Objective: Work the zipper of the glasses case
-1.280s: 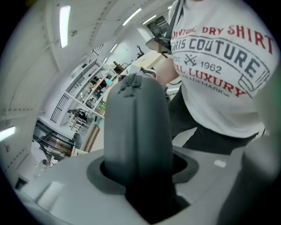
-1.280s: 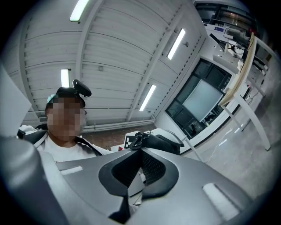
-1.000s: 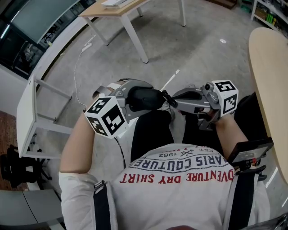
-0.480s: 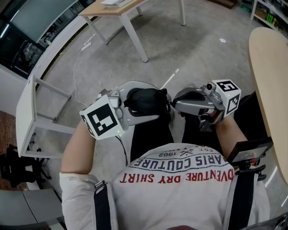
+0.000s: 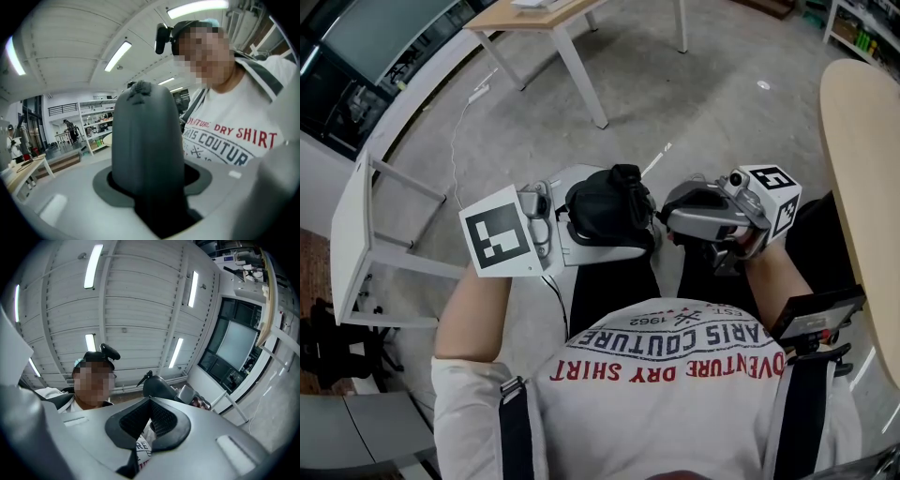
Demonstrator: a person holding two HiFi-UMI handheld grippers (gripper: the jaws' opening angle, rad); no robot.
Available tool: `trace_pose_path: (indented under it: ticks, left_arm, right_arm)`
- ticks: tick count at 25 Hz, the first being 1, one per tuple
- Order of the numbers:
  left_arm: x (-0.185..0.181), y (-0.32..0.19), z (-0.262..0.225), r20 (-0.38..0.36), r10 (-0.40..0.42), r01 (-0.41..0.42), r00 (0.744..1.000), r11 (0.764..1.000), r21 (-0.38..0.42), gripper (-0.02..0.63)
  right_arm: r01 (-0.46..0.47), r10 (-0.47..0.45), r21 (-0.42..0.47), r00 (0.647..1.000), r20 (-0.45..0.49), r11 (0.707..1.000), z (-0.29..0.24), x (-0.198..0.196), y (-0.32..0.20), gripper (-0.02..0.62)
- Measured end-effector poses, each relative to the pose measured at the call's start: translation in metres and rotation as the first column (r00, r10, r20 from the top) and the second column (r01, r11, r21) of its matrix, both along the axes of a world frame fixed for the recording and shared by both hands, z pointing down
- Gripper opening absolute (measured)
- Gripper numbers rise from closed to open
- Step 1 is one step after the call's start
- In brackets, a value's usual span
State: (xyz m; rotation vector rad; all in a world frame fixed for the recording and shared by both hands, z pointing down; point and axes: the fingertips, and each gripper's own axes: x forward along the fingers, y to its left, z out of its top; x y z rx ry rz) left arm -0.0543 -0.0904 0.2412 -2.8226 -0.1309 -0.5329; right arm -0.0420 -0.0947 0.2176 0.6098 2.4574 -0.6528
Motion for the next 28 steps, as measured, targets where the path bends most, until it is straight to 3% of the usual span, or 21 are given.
trace_pose_path:
  ticks: [7,17,20,28]
  left_arm:
    - [0.005,0.007,-0.02,-0.136,0.042,-0.059,0.99,0.991,-0.121,0.245]
    - [0.009,0.003,-0.044,-0.366,0.037,-0.127,0.93,0.966,-0.225,0.245]
    - [0.008,0.0,-0.05,-0.433,0.021,-0.145,0.901,0.956,-0.256,0.245]
    - [-0.002,-0.018,-0.063,-0.605,-0.07,-0.173,0.793,0.927,-0.334,0.245]
  right_arm:
    - [0.018,-0.018,-0.001,0.999,0.04,1.0,-0.009,0.001,0.002,-0.005]
    - [0.006,-0.005,-0.015,0.999,0.038,1.0,-0.002,0.0,-0.002,-0.005]
    - [-0.002,0.003,-0.022,0.999,0.037,1.0,0.0,0.0,-0.004,-0.005]
    - [-0.034,0.036,-0.066,0.999,0.021,0.997,0.009,-0.002,-0.015,-0.004]
